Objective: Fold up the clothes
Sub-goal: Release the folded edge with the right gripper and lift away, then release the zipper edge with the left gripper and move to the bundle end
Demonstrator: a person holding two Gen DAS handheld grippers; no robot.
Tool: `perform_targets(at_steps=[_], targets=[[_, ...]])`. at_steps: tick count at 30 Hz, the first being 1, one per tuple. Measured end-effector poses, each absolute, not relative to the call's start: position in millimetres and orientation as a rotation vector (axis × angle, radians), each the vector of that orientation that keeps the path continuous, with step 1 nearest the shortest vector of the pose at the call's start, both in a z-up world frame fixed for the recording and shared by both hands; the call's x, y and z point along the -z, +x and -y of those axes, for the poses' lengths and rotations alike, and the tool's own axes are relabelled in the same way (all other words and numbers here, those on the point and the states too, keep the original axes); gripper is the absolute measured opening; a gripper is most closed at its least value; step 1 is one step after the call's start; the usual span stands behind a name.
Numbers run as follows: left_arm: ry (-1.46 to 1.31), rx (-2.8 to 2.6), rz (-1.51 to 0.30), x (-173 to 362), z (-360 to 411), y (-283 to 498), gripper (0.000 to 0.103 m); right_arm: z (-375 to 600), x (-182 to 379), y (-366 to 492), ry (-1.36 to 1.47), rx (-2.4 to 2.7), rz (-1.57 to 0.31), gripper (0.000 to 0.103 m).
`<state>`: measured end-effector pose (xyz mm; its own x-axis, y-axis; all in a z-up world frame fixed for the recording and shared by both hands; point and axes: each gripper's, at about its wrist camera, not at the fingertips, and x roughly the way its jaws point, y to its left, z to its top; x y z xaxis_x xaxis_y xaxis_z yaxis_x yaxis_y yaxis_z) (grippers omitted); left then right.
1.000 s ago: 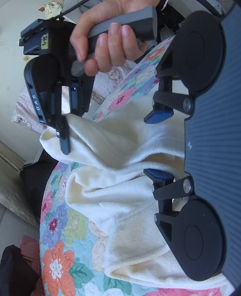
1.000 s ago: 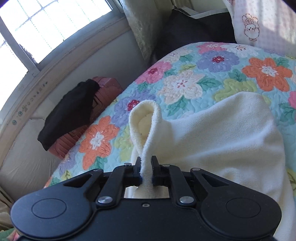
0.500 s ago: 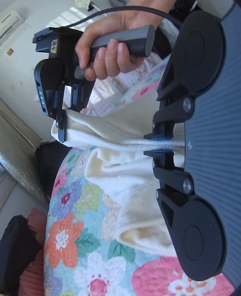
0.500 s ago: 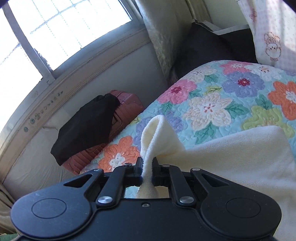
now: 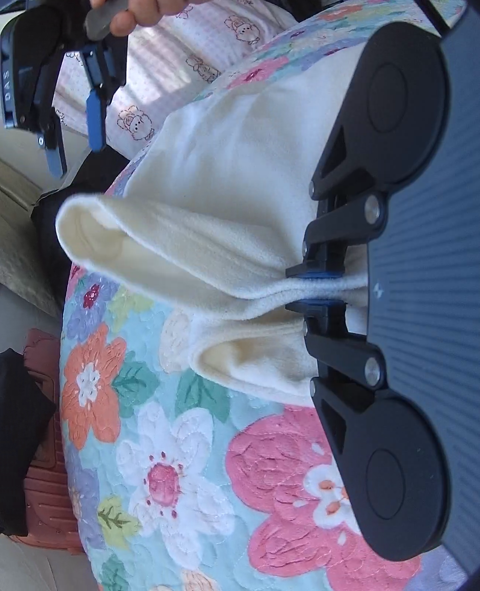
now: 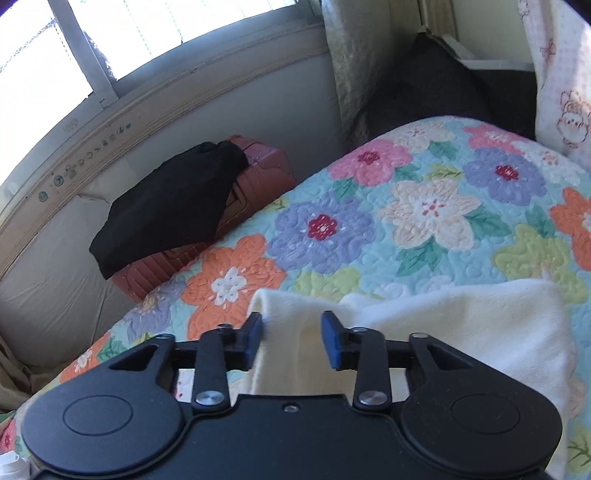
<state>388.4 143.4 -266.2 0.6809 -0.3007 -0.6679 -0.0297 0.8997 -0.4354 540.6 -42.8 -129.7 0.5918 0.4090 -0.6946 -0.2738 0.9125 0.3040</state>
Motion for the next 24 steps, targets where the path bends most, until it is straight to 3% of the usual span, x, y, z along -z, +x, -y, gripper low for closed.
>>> perform_targets(at_steps=[1, 7, 13, 16, 18, 19, 20, 21, 24], targets=[[-0.436, 0.153, -0.813, 265.9, -143.9, 390.2, 0.014, 52.7, 125.5, 540.4, 0.161, -0.378, -0.832, 0.058], [-0.605, 0.165, -0.816, 264.2, -165.8, 392.5, 0.019, 121.8, 129.9, 550.1, 0.143, -0.223, -0.832, 0.059], [-0.605, 0.244, -0.792, 260.1, -166.7, 396.4, 0.019, 168.9, 163.2, 558.1, 0.091, -0.087, -0.875, 0.064], [-0.567, 0.256, -0.799, 262.8, -161.6, 403.0, 0.023, 181.9, 182.6, 562.8, 0.078, -0.079, -0.904, 0.072], [-0.490, 0.251, -0.803, 264.9, -153.5, 405.8, 0.029, 188.6, 198.3, 568.4, 0.103, -0.088, -0.938, 0.072], [-0.454, 0.249, -0.804, 265.9, -149.6, 407.2, 0.029, 186.4, 207.5, 571.1, 0.106, -0.105, -0.964, 0.067], [-0.445, 0.249, -0.803, 266.8, -147.6, 407.7, 0.029, 184.1, 216.8, 573.8, 0.108, -0.121, -0.990, 0.043], [-0.437, 0.249, -0.800, 267.0, -145.8, 408.0, 0.029, 181.9, 226.0, 576.5, 0.111, -0.138, -1.015, 0.028], [-0.372, 0.251, -0.789, 264.7, -139.4, 406.1, 0.031, 161.9, 220.1, 576.3, -0.020, -0.107, -0.927, 0.014]])
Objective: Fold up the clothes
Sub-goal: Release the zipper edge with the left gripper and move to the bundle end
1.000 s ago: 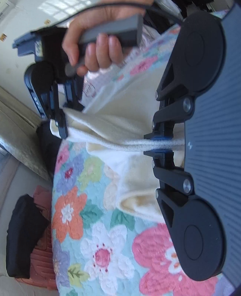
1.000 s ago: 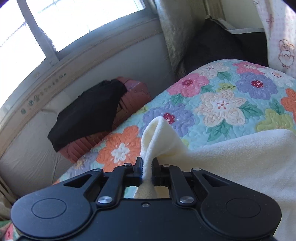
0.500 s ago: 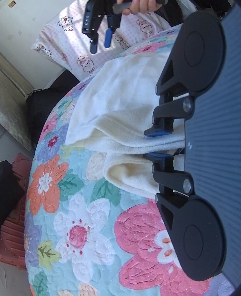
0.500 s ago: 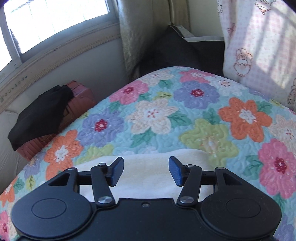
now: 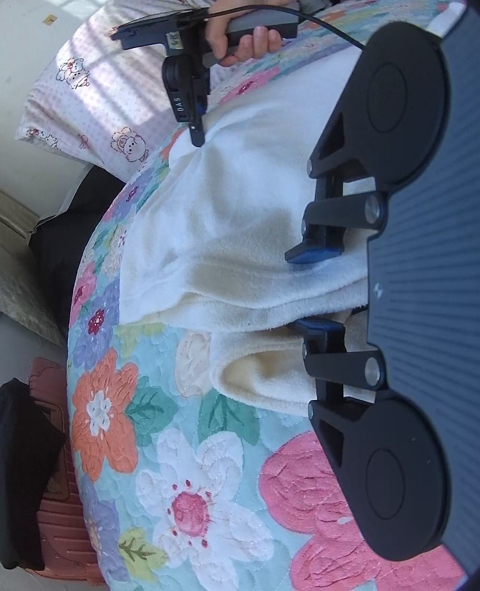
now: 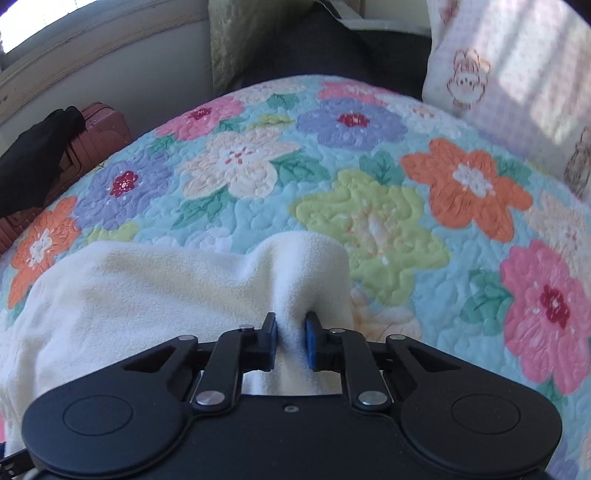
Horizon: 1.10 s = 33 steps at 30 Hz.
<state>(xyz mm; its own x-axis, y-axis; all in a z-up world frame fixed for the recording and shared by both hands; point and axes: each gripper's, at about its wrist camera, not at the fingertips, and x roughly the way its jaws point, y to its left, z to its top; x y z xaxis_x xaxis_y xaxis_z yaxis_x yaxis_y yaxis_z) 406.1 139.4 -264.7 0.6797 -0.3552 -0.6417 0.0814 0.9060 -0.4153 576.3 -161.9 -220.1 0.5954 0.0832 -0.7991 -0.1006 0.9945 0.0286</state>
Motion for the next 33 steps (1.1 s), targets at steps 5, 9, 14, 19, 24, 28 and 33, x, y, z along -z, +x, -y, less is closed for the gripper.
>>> perform_targets(at_steps=[5, 9, 14, 19, 24, 28, 33], targets=[[-0.221, 0.223, -0.795, 262.6, -121.5, 404.5, 0.034, 157.8, 214.9, 582.6, -0.116, 0.008, -0.872, 0.008], [-0.185, 0.203, -0.783, 259.8, -118.0, 400.6, 0.037, 162.1, 208.3, 564.7, -0.087, 0.051, -0.879, 0.029], [-0.221, 0.190, -0.787, 255.1, -121.5, 398.1, 0.042, 145.8, 194.1, 496.5, -0.195, -0.043, -1.077, 0.049], [-0.192, 0.152, -0.778, 239.8, -123.7, 384.3, 0.054, 144.5, 202.6, 403.5, -0.204, -0.178, -1.251, 0.054], [-0.262, 0.096, -0.800, 214.9, -136.8, 344.4, 0.066, 143.7, 209.6, 322.2, -0.326, -0.233, -1.308, 0.057], [-0.284, 0.060, -0.848, 211.6, -142.9, 301.8, 0.071, 159.9, 200.8, 287.5, -0.285, -0.252, -1.202, 0.061], [-0.394, 0.191, -0.973, 244.1, -152.8, 248.8, 0.072, 195.5, 200.6, 250.3, -0.032, -0.135, -1.040, 0.062]])
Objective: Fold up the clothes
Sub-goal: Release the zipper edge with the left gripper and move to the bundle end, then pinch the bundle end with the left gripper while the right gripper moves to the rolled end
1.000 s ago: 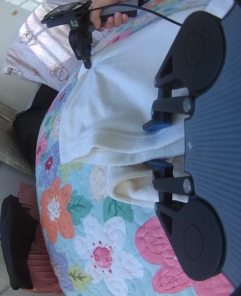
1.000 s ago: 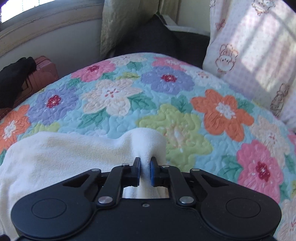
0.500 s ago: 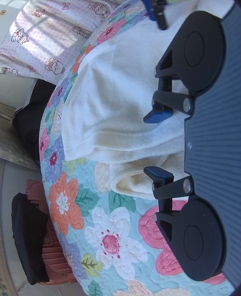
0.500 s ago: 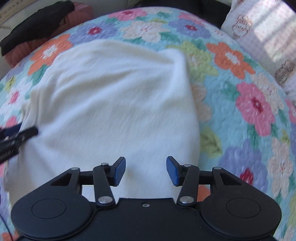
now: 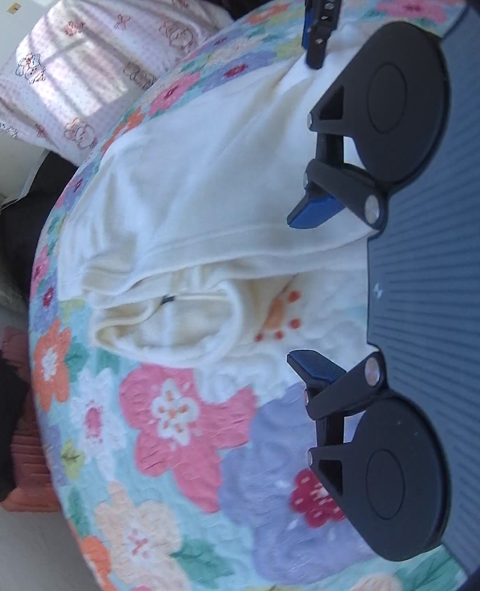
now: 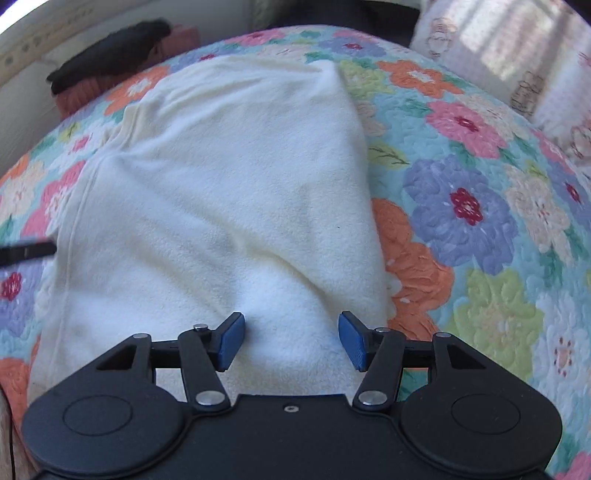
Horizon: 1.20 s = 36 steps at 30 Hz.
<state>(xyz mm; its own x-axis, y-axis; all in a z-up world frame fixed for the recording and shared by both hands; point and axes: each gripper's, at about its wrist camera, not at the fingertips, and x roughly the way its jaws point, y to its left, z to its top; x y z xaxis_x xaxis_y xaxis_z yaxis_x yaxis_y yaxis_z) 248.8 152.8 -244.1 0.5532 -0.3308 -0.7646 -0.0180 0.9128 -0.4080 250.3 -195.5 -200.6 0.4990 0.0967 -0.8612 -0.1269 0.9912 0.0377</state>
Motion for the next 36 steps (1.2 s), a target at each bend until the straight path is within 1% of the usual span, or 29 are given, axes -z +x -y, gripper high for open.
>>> perform_targets(at_steps=[2, 5, 7, 9, 13, 17, 20, 22, 23, 24, 25, 27, 30, 32, 36], targets=[[-0.489, 0.226, -0.986, 249.6, -156.0, 240.6, 0.072, 217.9, 200.4, 229.0, 0.099, -0.057, -0.957, 0.062], [-0.500, 0.260, -0.967, 247.4, -147.7, 234.7, 0.073, 242.9, 207.0, 195.9, 0.219, 0.022, -0.881, 0.062], [-0.484, 0.252, -0.976, 248.1, -143.8, 236.0, 0.077, 254.5, 213.3, 175.6, 0.243, 0.059, -0.854, 0.062], [-0.540, 0.269, -1.013, 256.0, -144.2, 237.3, 0.083, 264.2, 220.7, 154.5, 0.259, 0.084, -0.825, 0.063], [-0.683, 0.345, -1.111, 274.4, -145.5, 237.6, 0.083, 278.6, 237.7, 116.9, 0.316, 0.080, -0.785, 0.064], [-0.625, 0.359, -1.088, 270.2, -133.3, 226.8, 0.083, 286.5, 249.0, 91.3, 0.358, 0.067, -0.777, 0.064], [-0.619, 0.370, -1.142, 280.7, -123.8, 225.8, 0.083, 284.7, 249.9, 85.7, 0.364, 0.057, -0.759, 0.064], [-0.602, 0.374, -1.142, 281.8, -120.3, 226.1, 0.077, 282.1, 250.3, 87.1, 0.356, 0.055, -0.756, 0.064], [-0.589, 0.385, -1.125, 278.9, -118.7, 226.0, 0.057, 280.8, 250.6, 88.2, 0.352, 0.056, -0.755, 0.064], [-0.578, 0.396, -1.107, 275.9, -117.4, 225.8, 0.030, 280.0, 251.3, 88.6, 0.360, 0.055, -0.757, 0.064], [-0.583, 0.412, -1.087, 271.4, -117.6, 224.8, 0.023, 279.3, 251.9, 89.0, 0.369, 0.055, -0.759, 0.064], [-0.577, 0.422, -1.056, 263.0, -122.0, 219.8, 0.019, 277.9, 253.2, 88.2, 0.387, 0.046, -0.760, 0.064], [-0.607, 0.431, -1.013, 253.4, -132.9, 211.7, 0.017, 272.9, 252.2, 83.8, 0.349, -0.020, -0.728, 0.064], [-0.641, 0.415, -1.001, 251.5, -139.6, 206.8, 0.016, 267.4, 252.6, 81.2, 0.286, -0.027, -0.728, 0.066], [-0.533, 0.364, -1.039, 254.6, -124.6, 202.0, 0.015, 263.7, 253.9, 79.4, 0.239, -0.038, -0.717, 0.066]])
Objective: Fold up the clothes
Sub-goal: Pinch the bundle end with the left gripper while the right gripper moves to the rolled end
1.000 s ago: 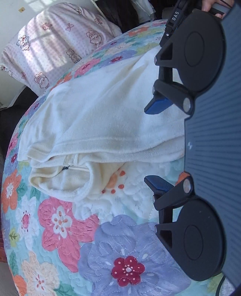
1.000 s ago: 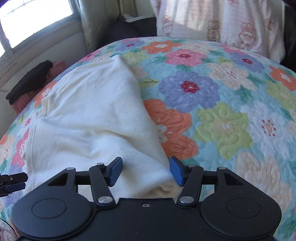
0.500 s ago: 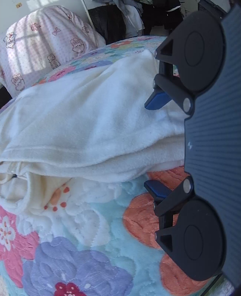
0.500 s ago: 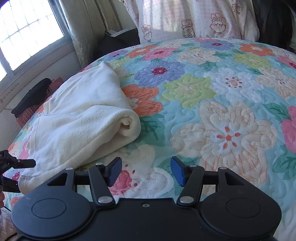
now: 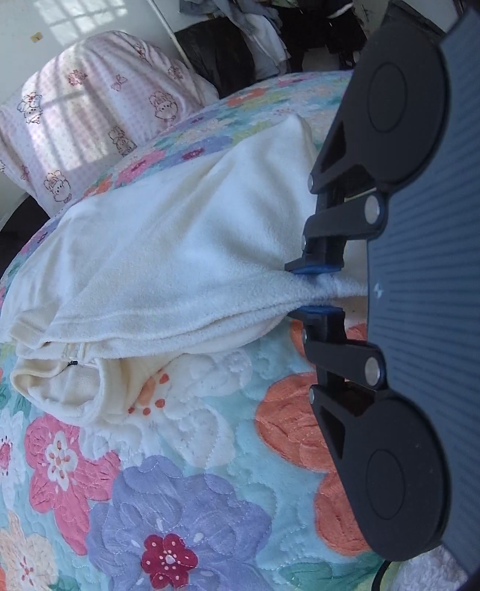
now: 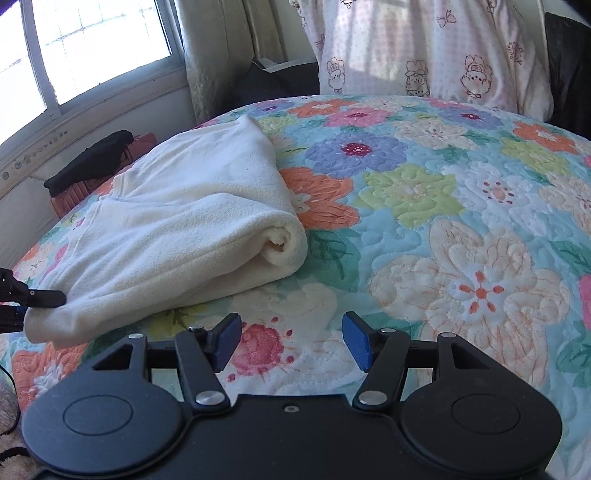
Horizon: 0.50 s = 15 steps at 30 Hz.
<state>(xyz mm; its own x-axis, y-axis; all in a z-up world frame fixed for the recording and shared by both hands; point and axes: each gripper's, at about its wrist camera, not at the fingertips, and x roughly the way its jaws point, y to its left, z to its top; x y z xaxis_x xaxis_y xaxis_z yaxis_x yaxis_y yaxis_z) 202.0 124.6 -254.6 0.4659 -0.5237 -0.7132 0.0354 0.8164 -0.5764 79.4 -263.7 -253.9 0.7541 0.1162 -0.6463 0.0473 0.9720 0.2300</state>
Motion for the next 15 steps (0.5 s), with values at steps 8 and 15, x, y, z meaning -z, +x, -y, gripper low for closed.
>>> perform_targets(at_steps=[8, 15], targets=[[-0.483, 0.328, -1.068, 265.4, -118.0, 206.9, 0.016, 277.6, 263.7, 116.6, 0.338, -0.004, -0.627, 0.067], [-0.413, 0.308, -1.036, 259.5, -119.0, 196.2, 0.015, 260.6, 251.5, 124.1, 0.270, -0.040, -0.491, 0.020]])
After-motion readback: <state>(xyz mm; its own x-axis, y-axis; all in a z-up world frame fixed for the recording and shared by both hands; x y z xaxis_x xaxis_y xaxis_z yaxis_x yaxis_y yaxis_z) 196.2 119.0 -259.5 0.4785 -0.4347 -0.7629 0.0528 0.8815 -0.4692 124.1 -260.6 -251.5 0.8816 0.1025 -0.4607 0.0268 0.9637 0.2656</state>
